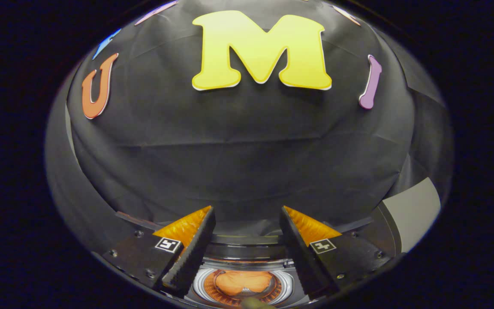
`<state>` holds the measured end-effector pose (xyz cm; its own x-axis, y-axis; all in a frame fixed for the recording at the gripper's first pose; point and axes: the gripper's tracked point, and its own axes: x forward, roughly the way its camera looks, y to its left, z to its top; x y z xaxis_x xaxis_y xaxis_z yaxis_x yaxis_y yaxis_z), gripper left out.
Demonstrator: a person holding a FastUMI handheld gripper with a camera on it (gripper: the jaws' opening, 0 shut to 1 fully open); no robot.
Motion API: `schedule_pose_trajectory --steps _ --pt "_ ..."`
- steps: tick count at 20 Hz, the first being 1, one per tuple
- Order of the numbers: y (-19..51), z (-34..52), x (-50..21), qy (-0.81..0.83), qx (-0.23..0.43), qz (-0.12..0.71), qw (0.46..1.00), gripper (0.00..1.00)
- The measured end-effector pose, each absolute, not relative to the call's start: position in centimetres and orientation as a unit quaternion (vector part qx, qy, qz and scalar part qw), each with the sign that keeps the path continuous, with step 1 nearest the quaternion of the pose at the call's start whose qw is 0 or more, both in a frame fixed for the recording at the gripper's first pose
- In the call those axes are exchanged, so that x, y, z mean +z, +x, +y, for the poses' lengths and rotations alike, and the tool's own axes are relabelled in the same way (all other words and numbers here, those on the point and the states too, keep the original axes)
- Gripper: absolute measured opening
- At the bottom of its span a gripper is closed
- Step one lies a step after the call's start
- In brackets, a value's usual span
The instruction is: Put the clothes into the washing machine and then close the washing machine lid.
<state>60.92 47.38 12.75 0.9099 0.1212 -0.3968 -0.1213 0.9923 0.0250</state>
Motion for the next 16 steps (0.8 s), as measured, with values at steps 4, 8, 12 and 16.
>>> schedule_pose_trajectory --steps 4,8,12,16 --pt "59.8 47.2 12.7 -0.003 0.067 0.184 0.981 0.95" --pt "58.3 47.0 12.4 -0.004 0.07 0.168 0.983 0.94" --pt "57.1 46.8 12.0 -0.002 0.073 0.164 0.984 0.95" --pt "55.0 46.7 11.3 -0.004 0.078 0.157 0.984 0.95"
